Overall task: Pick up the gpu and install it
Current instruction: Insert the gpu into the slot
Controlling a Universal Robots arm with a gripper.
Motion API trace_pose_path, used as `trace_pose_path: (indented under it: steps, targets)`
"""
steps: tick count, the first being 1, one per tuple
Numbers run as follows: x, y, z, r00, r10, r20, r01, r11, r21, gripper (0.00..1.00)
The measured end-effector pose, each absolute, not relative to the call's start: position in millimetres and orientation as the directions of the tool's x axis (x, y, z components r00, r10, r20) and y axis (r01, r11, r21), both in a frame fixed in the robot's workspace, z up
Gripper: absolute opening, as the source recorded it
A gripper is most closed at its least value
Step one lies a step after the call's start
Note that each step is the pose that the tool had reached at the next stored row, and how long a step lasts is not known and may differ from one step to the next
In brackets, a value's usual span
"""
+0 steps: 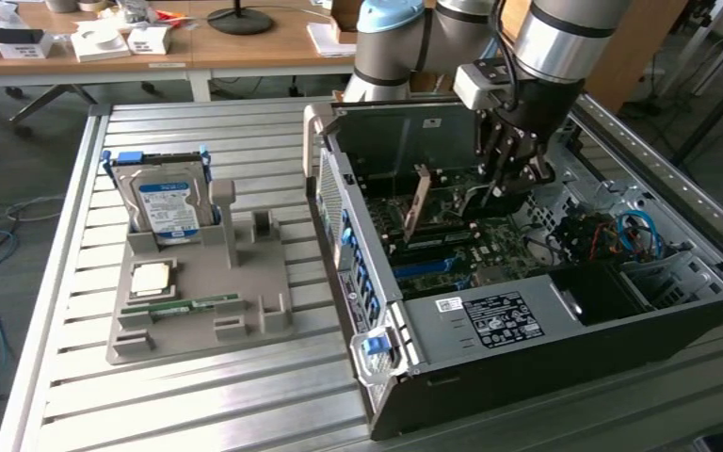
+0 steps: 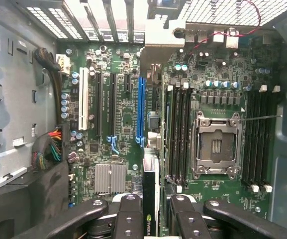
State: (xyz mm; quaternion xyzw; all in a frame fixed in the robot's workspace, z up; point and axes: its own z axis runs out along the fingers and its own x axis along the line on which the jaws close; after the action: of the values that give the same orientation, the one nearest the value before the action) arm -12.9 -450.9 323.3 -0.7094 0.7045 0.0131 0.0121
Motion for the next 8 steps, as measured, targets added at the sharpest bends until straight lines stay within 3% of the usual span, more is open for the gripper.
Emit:
trace_pose_path:
  steps: [8]
  targets:
    - [-19.4,-451.7,321.1,0.007,-0.999,-0.036,-1.000,-0.007,0.001,0.26]
